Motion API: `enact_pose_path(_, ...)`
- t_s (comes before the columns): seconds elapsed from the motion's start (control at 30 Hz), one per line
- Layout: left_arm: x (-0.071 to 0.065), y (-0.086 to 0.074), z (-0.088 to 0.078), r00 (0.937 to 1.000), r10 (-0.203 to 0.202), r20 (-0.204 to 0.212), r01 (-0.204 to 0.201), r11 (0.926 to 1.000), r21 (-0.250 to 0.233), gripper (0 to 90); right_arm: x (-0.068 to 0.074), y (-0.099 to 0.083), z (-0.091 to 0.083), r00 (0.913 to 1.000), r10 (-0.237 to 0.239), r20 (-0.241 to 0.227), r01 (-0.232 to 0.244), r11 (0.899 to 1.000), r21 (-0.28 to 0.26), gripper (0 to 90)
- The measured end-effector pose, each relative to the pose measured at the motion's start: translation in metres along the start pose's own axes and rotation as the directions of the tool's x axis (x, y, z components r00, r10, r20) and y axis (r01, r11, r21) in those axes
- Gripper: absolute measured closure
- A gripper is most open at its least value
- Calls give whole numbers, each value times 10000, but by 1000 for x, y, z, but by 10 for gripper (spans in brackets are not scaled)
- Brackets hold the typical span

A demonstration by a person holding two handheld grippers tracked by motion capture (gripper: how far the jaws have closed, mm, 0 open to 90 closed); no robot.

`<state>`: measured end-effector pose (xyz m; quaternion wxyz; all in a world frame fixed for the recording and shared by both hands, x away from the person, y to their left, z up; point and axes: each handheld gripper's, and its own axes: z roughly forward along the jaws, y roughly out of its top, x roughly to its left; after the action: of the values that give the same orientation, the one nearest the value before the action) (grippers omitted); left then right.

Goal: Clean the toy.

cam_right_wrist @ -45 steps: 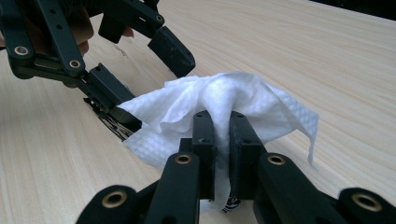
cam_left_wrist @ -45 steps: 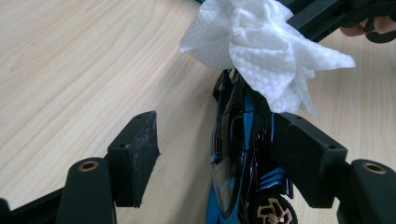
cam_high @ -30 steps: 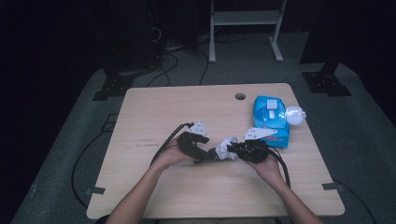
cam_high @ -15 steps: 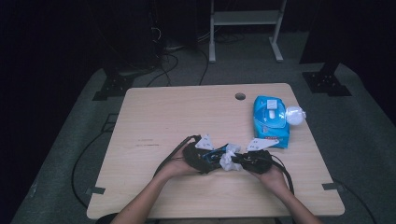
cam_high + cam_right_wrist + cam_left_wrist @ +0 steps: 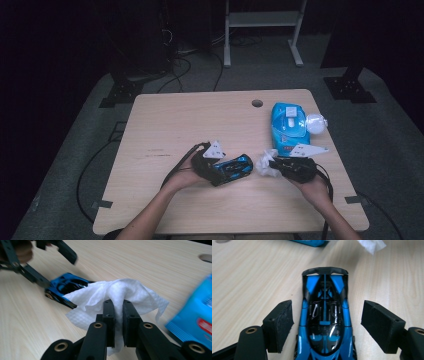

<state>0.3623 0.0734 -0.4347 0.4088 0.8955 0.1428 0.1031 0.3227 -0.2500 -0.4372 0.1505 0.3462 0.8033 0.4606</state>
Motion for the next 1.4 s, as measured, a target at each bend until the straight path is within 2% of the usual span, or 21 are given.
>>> enact_pose_path(0.13, 3, -3, -4, 9999, -102, -71, 102, 9999, -41, 237, -14, -17, -4, 9995, 250, 204, -257, 9991, 344, 803)
enact_pose_path(0.2, 4, -4, -5, 9999, -86, -110, 86, 10000, -39, 236, -21, -27, -2, 9981, 290, 541, -332, 9963, 798, 707)
enact_pose_path(0.27, 4, -5, -7, 9999, -95, -120, 94, 9999, -48, 233, -29, -34, -1, 9966, 509, 646, -585, 9908, 1221, 663)
enact_pose_path(0.33, 4, -6, -9, 9998, -97, -167, 95, 9999, -98, 229, -34, -38, -5, 9948, 741, 694, -816, 9903, 1128, 591)
enact_pose_path(0.53, 8, -13, -15, 9991, -310, -305, 305, 9994, -149, 217, -34, -40, -21, 9961, 730, 489, -761, 9950, 648, 530)
enact_pose_path(0.63, 9, -16, -18, 9982, -430, -427, 424, 9990, -146, 205, -35, -40, -28, 9965, 715, 428, -734, 9962, 463, 520)
enact_pose_path(0.73, 10, -18, -22, 9980, -371, -512, 365, 9993, -113, 201, -36, -41, -31, 9961, 758, 447, -774, 9963, 365, 509)
enact_pose_path(1.4, 14, -44, -41, 9921, -813, -958, 791, 9965, -266, 185, -39, -49, -41, 9939, 997, 481, -1003, 9949, 97, 468)
